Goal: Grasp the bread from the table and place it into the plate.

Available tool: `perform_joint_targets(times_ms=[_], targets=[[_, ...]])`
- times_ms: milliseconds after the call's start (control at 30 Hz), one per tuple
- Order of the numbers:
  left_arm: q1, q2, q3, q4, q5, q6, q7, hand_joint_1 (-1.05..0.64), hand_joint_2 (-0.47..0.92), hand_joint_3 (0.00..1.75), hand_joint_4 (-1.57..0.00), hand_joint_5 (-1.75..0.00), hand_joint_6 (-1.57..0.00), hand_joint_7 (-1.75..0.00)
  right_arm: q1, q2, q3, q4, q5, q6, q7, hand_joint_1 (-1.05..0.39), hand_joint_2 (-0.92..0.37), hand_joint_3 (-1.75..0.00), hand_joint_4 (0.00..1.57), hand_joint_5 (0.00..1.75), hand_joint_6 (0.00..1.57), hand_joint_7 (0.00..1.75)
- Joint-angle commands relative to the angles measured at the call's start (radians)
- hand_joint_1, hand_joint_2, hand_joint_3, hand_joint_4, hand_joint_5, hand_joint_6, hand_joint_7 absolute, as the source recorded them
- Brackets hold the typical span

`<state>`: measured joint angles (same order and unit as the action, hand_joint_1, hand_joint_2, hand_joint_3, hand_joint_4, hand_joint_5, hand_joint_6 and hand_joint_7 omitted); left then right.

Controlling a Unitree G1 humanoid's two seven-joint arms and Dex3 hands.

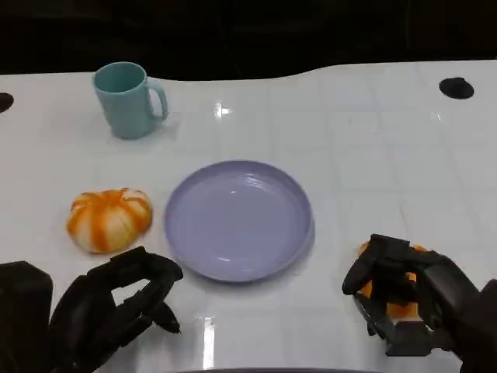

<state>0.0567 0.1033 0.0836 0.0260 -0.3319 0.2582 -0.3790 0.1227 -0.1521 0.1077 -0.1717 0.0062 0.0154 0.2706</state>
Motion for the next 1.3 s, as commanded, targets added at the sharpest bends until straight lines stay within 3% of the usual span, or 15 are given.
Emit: perform_joint_targets(times_ms=[33,200,267,333,433,567,833,1033,1300], targets=[[0.000,0.018,0.002,-0.001,0.010,-0.008,-0.002,-0.50,0.92,0.34,-0.65,-1.63,-0.67,-1.21,-0.007,-0.017,-0.015,0.004,-0.021,-0.038,-0.017,-0.16,-0.52,-1.03,0.68,1.59,0.64,1.19],[-0.002,0.013,0.002,-0.001,0.010,-0.003,0.005,-0.50,0.92,0.34,-0.65,-1.64,-0.67,-1.22,-0.022,-0.036,-0.021,0.030,-0.067,-0.137,-0.033,-0.14,-0.47,-1.02,0.55,1.31,0.56,0.90],[0.000,0.013,0.000,-0.003,0.015,-0.004,0.009,-0.51,0.92,0.34,-0.65,-1.64,-0.68,-1.22,-0.030,-0.052,-0.022,0.035,-0.099,-0.174,-0.043,-0.19,-0.52,-0.85,0.50,1.13,0.52,0.73],[0.000,0.013,0.000,-0.003,0.015,-0.005,0.007,-0.51,0.92,0.33,-0.65,-1.64,-0.68,-1.21,-0.038,-0.074,-0.024,0.030,-0.145,-0.202,-0.056,-0.20,-0.56,-0.78,0.48,1.08,0.52,0.66],[0.000,0.011,0.002,-0.002,0.012,-0.004,0.004,-0.51,0.92,0.33,-0.65,-1.64,-0.68,-1.21,-0.049,-0.130,-0.025,-0.008,-0.272,-0.223,-0.087,-0.35,-0.76,-0.30,0.37,0.89,0.50,0.42],[0.002,0.012,0.000,-0.004,0.017,-0.009,0.005,-0.51,0.92,0.33,-0.65,-1.63,-0.69,-1.21,-0.047,-0.210,-0.033,-0.071,-0.394,-0.222,-0.079,-0.44,-0.84,-0.05,0.29,0.69,0.48,0.20],[0.000,0.009,-0.006,0.001,0.026,-0.018,0.007,-0.52,0.92,0.32,-0.66,-1.63,-0.69,-1.21,-0.028,-0.317,-0.022,-0.185,-0.606,-0.169,-0.032,-0.53,-0.81,0.00,0.08,0.47,0.33,0.04],[0.000,0.005,-0.013,-0.009,0.037,-0.011,0.019,-0.51,0.92,0.33,-0.66,-1.62,-0.70,-1.19,-0.018,-0.339,-0.011,-0.243,-0.724,-0.114,0.002,-0.59,-0.79,0.00,0.00,0.46,0.32,0.02],[-0.001,-0.004,-0.024,-0.008,0.050,-0.019,0.021,-0.49,0.92,0.34,-0.64,-1.62,-0.70,-1.17,-0.051,-0.351,0.016,-0.189,-0.789,-0.114,0.004,-0.58,-0.76,0.00,0.02,0.47,0.35,0.02]])
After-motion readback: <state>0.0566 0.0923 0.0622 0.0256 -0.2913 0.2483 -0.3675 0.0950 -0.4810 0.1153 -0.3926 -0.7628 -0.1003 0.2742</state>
